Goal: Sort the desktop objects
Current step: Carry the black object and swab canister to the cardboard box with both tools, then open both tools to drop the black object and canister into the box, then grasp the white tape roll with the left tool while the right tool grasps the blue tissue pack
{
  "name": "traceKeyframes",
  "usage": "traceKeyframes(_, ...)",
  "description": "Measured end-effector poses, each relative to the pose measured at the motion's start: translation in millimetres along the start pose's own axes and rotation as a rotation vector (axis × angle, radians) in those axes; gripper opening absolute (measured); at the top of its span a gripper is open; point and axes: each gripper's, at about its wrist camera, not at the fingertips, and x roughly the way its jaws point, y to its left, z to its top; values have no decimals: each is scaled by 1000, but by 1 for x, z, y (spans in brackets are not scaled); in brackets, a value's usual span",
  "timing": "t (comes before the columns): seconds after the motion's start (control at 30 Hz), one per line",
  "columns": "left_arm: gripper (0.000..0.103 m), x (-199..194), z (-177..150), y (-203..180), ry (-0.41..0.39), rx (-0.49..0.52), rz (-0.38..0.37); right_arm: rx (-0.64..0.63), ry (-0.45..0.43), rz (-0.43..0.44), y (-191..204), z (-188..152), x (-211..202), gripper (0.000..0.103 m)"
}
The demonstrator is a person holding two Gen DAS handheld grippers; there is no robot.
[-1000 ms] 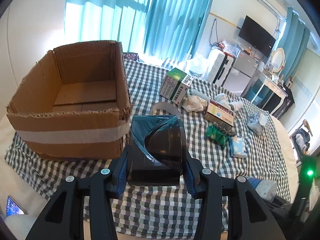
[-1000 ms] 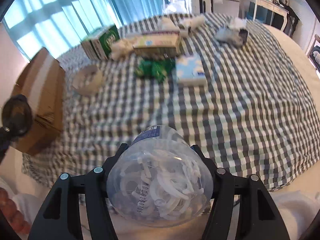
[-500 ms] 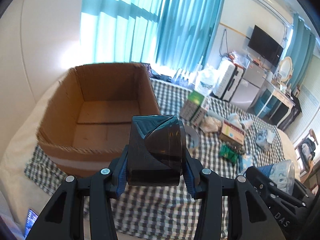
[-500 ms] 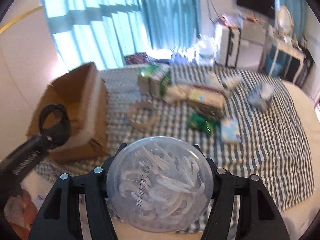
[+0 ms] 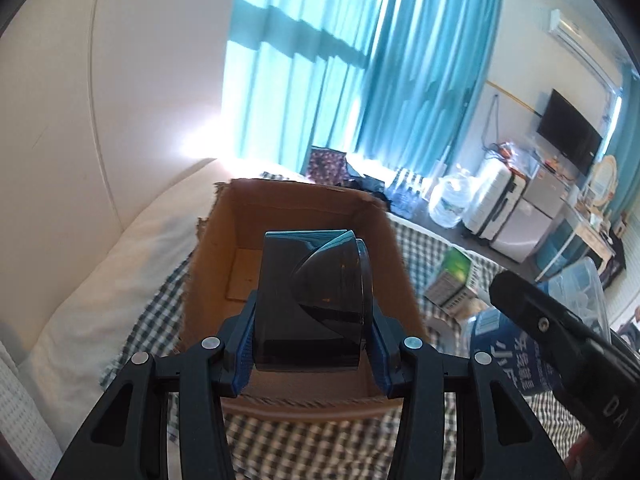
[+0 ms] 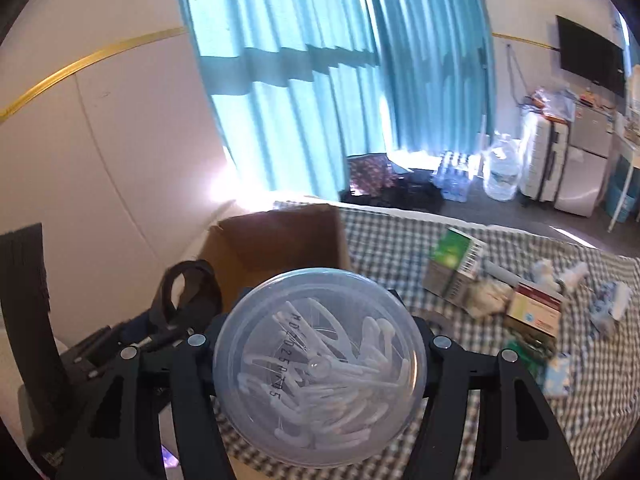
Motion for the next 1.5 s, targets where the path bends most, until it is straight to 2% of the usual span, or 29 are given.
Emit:
traceKeyframes(0.13, 48, 19, 2, 10, 25, 18, 27, 4, 31, 28, 14, 6, 29, 62)
traceKeyframes(0.27, 48, 30, -2, 13, 51, 33, 15, -2, 63, 34, 23, 6, 55, 63)
traceKeyframes(0.3, 51, 33, -4, 14, 56, 33, 10, 5, 66, 40, 24, 5, 58, 63)
traceKeyframes(0.33, 69, 34, -5, 15, 59, 30, 8, 18, 69, 53, 22, 5, 63, 66)
traceKeyframes(0.37, 84, 36, -7, 15, 65, 23, 12, 40, 75, 75, 19, 6, 67, 78)
traceKeyframes(0.4, 103, 36, -8, 17, 68, 11, 26, 60, 76, 90, 17, 7, 68, 84)
traceKeyframes(0.43, 103, 34, -9, 18, 53, -1, 36, 79, 68, 98, 14, 8, 69, 88)
traceKeyframes(0.6, 103, 27, -18, 16, 62, 0, 30, 106, -21, 89, -2, 13, 41, 88)
traceKeyframes(0.7, 103, 18, -30, 0, 58, 26, 14, 108, -63, 40, -26, 6, 18, 88)
traceKeyframes(0.9, 103, 1, -55, -53, 51, 81, -57, 144, -85, -126, -103, -38, -32, 88)
traceKeyframes(1.13, 103, -9, -98, -139, 47, 211, -152, 222, -74, -351, -206, -105, -85, 88)
traceKeyframes(1.37, 103, 18, -136, -208, 92, 364, -165, 323, -27, -368, -268, -141, -83, 88)
traceKeyframes(1.5, 103, 49, -145, -227, 125, 372, -157, 335, 15, -356, -283, -153, -64, 88)
